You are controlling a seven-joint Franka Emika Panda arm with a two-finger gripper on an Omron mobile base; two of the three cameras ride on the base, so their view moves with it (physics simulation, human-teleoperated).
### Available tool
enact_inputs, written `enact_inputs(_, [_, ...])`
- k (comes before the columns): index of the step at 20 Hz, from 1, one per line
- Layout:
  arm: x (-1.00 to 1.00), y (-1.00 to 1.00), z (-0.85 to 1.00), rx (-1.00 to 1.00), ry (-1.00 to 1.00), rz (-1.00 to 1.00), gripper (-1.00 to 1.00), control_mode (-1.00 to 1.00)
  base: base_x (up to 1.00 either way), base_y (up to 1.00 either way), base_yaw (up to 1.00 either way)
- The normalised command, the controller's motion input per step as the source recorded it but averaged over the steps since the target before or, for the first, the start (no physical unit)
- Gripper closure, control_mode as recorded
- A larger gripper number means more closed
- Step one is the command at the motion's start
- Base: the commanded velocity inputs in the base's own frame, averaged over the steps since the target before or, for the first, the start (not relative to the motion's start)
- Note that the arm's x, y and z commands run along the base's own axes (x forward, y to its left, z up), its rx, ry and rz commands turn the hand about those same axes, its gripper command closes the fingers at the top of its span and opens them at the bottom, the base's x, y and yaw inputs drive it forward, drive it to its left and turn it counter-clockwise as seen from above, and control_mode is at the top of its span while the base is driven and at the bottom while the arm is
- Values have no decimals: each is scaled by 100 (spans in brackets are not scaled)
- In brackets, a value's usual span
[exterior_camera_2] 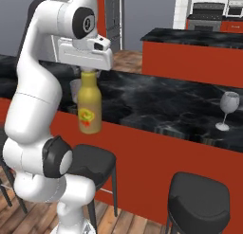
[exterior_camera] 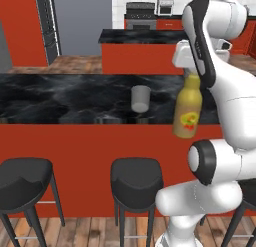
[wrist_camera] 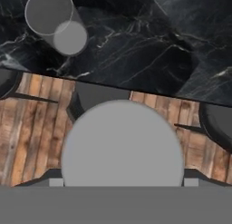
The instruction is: There is a wine glass and glass cup on the dining counter. Place the wine bottle next to the wine glass and the juice bottle next to the glass cup.
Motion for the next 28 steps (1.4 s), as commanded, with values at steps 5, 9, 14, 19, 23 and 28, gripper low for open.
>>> enact_inputs(5, [11,0,-4,-11,-2,2,100,-100,0,0,0])
enact_inputs(9, [21,-2,2,-5,1,3,100,-100,0,0,0])
enact_inputs(14, [16,-2,11,0,7,3,100,-100,0,0,0])
enact_inputs(19, [15,0,27,0,12,1,100,-100,0,0,0])
enact_inputs(23, [25,0,15,0,4,2,100,-100,0,0,0])
enact_inputs(28, [3,0,17,0,0,5,100,-100,0,0,0])
